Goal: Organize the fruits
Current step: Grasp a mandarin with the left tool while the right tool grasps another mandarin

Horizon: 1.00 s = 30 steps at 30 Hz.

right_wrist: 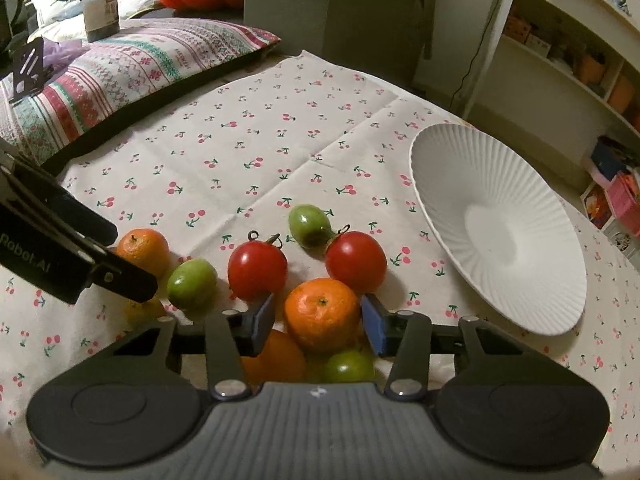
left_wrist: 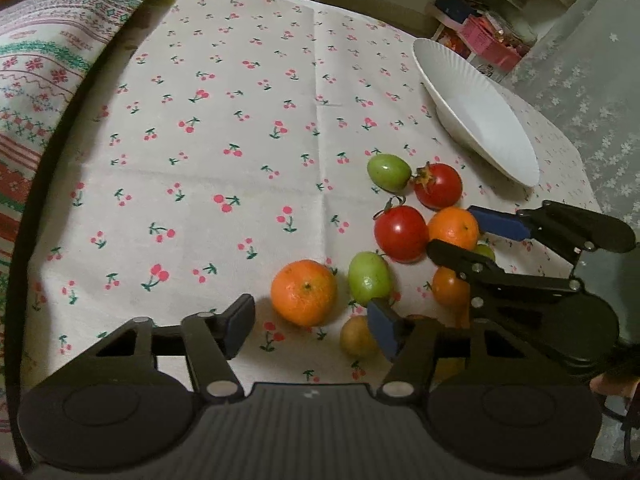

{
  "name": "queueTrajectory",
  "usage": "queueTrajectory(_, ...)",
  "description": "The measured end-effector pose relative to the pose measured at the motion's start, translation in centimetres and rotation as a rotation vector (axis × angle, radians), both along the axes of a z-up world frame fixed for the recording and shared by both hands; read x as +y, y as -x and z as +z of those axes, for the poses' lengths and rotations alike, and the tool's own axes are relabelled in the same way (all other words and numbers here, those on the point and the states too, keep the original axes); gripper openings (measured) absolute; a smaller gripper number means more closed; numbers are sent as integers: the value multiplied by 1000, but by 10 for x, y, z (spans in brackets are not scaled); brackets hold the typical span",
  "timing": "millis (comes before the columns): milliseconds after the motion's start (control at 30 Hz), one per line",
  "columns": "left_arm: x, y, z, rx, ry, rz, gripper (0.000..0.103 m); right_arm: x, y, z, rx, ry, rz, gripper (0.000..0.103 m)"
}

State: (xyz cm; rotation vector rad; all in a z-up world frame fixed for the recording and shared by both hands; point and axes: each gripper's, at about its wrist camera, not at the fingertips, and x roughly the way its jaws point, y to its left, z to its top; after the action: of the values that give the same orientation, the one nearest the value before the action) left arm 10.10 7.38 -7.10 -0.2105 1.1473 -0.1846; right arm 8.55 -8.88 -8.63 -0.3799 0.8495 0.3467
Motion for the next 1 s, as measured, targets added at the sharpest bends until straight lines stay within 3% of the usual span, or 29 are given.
queueTrajectory(167, -6, -1, -3, -8, -39, -23, 18, -2, 1, 1, -1, -22, -9, 39)
queueTrajectory(667, 0, 0, 7, -41, -6, 3, 16, -11, 8, 12, -2, -92, -16, 38)
queueTrajectory(1000, -8, -3, 31, -119, 77, 4, 16, -30, 6, 32, -31, -158, -49, 38)
